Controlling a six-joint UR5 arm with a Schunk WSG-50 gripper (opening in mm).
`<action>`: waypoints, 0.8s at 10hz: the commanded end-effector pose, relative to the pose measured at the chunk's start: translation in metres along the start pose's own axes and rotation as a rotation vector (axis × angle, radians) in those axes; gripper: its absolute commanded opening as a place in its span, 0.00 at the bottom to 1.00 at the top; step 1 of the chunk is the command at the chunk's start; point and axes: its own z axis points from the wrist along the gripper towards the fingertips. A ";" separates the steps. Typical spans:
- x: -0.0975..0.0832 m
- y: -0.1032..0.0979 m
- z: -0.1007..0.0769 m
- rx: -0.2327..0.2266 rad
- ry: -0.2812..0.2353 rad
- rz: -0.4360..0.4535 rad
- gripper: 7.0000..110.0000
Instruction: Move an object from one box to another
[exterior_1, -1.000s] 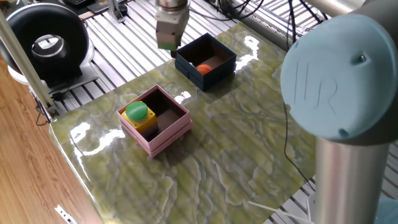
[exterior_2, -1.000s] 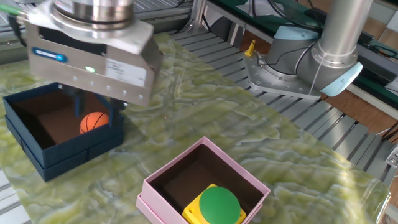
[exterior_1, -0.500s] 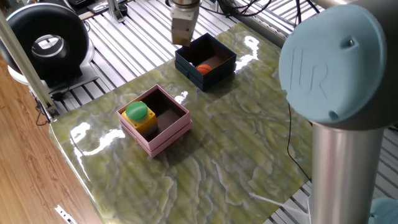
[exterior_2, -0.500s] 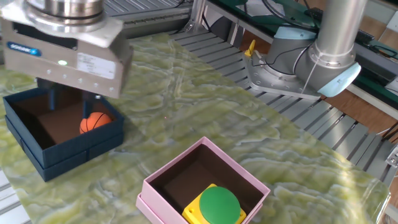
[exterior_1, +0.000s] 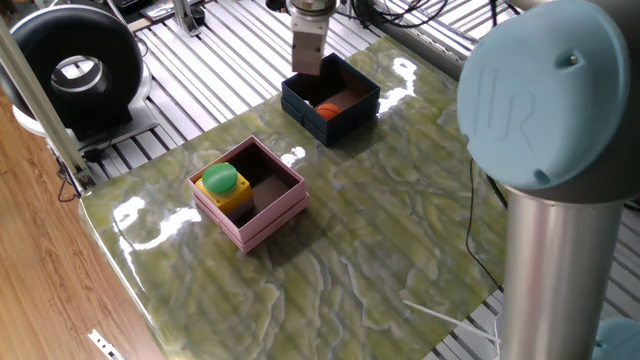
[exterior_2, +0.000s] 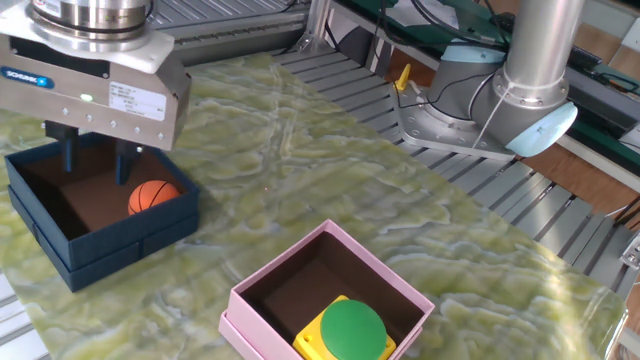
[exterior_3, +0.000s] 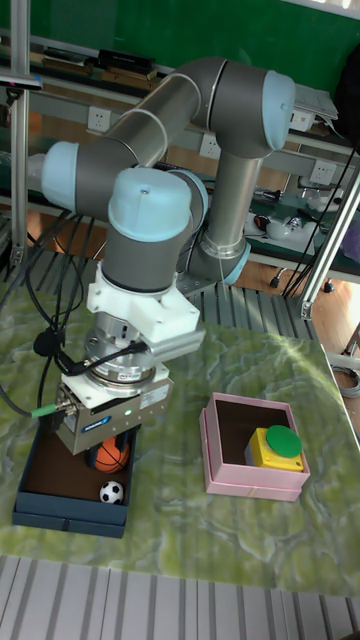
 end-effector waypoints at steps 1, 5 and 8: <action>0.014 -0.002 -0.002 0.013 -0.020 0.046 0.36; 0.013 0.012 0.017 -0.018 -0.025 0.052 0.15; 0.026 0.014 0.031 -0.015 -0.019 0.017 0.15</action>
